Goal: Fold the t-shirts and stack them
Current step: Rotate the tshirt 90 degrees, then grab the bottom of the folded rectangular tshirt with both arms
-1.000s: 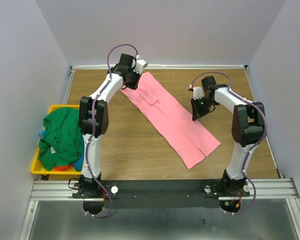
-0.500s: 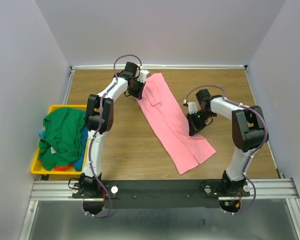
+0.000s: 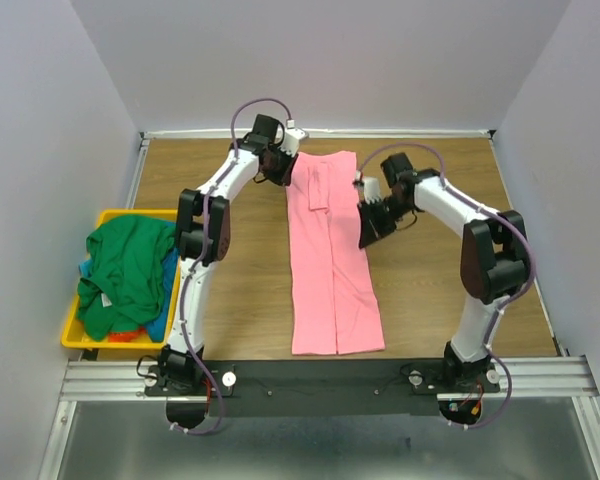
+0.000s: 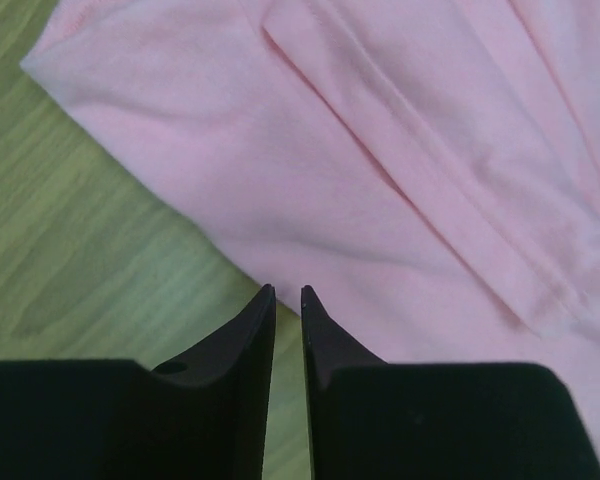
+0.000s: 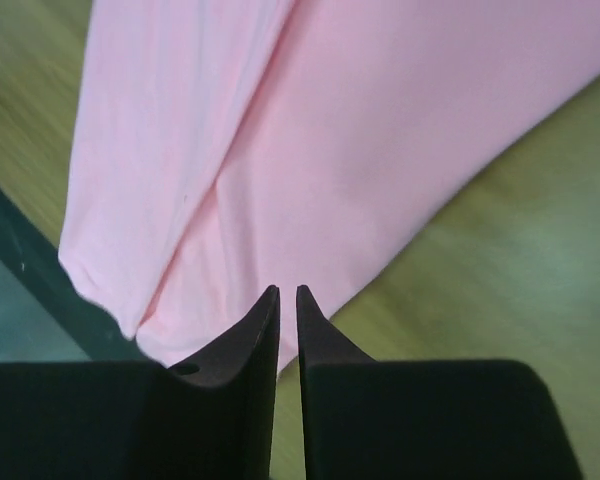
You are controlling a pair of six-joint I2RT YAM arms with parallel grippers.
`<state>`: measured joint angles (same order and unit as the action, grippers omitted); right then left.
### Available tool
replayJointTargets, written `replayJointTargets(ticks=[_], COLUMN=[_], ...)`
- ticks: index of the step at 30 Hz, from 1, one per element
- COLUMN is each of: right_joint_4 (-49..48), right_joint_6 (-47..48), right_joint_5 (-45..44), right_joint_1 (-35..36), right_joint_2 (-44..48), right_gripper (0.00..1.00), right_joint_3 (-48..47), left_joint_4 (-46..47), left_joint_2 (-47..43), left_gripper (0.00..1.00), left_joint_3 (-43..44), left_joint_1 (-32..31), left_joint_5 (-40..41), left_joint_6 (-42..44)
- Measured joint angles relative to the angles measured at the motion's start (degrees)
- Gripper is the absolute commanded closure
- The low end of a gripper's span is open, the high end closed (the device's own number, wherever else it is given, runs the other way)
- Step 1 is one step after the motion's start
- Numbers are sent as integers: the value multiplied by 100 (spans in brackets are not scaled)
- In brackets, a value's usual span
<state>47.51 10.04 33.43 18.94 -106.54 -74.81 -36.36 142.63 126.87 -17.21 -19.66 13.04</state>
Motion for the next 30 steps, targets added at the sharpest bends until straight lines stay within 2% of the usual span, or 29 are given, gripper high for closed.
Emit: replayJointTargets(ticks=[3, 9, 16, 23, 30], right_joint_4=[-103, -461, -562, -636, -839], right_joint_6=[-31, -256, -455, -623, -776], right_joint_5=[-79, -352, -662, -1023, -1419], right_joint_1=[-168, -299, -289, -293, -326], right_joint_2=[-321, -1561, -2522, -2767, -3204], right_gripper=[82, 85, 87, 88, 88], right_joint_3=[-988, -2577, -3193, -3473, -4210], left_joint_4=[63, 256, 323, 321, 227], left_joint_2=[-636, -1709, -1735, -1252, -684], left_gripper=[75, 71, 72, 76, 76], left_joint_3=[-664, -1895, -2739, -2527, -1591], left_joint_1=[17, 17, -149, -186, 9], left_joint_5=[-214, -933, -1309, -1327, -1314], left_joint_6=[-9, -181, -306, -413, -444])
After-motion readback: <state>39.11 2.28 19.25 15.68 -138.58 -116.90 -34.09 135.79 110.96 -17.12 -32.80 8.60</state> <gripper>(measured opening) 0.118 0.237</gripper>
